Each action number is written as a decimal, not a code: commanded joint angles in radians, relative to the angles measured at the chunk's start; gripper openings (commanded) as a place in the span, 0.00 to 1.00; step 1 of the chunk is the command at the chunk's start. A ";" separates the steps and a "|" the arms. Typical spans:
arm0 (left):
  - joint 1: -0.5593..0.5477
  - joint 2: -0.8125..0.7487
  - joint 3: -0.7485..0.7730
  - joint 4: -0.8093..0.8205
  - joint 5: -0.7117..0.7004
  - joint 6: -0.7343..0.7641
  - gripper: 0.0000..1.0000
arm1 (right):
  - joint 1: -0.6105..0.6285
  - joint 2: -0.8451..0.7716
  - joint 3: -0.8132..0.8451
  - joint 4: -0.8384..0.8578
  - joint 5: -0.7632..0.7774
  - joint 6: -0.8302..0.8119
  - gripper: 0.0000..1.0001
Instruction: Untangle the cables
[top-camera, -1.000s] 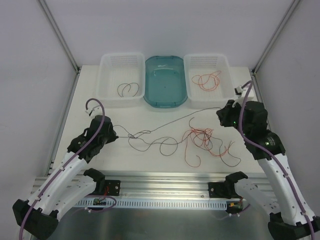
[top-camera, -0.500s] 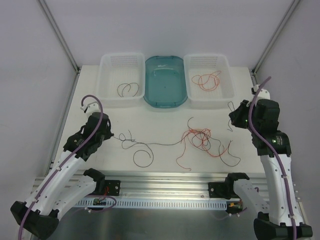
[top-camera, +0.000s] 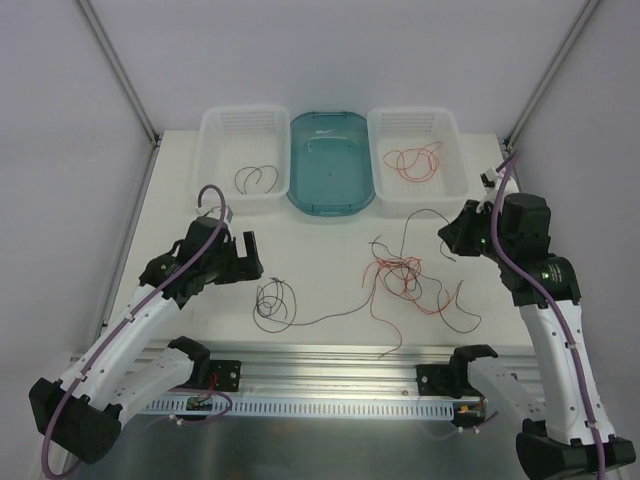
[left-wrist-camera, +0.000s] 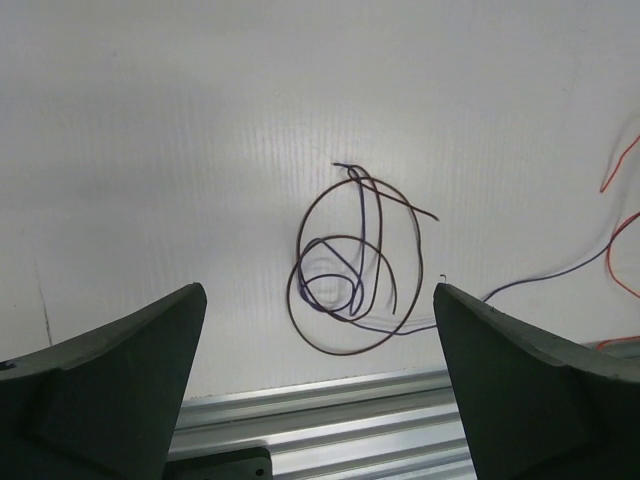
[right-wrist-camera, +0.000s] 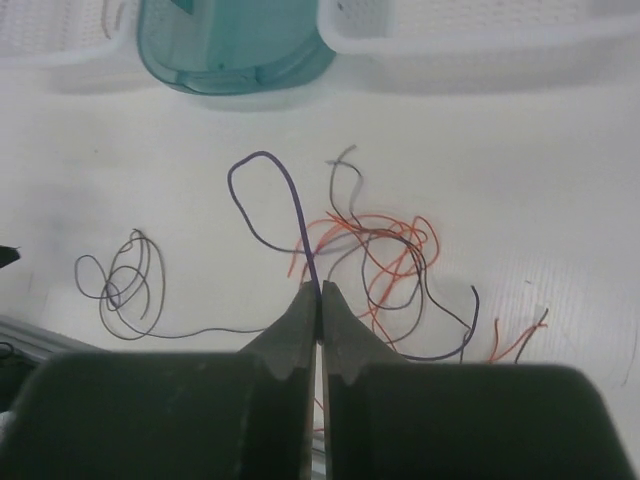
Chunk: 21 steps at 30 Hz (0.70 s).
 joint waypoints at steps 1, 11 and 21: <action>0.010 -0.005 0.068 0.024 0.071 0.046 0.99 | 0.062 0.040 0.127 0.047 -0.053 -0.031 0.01; 0.081 0.034 0.116 0.024 -0.022 0.112 0.99 | 0.234 0.284 0.369 0.171 0.040 0.014 0.01; 0.159 -0.009 0.020 0.075 -0.108 0.150 0.99 | 0.261 0.559 0.599 0.412 0.073 0.061 0.01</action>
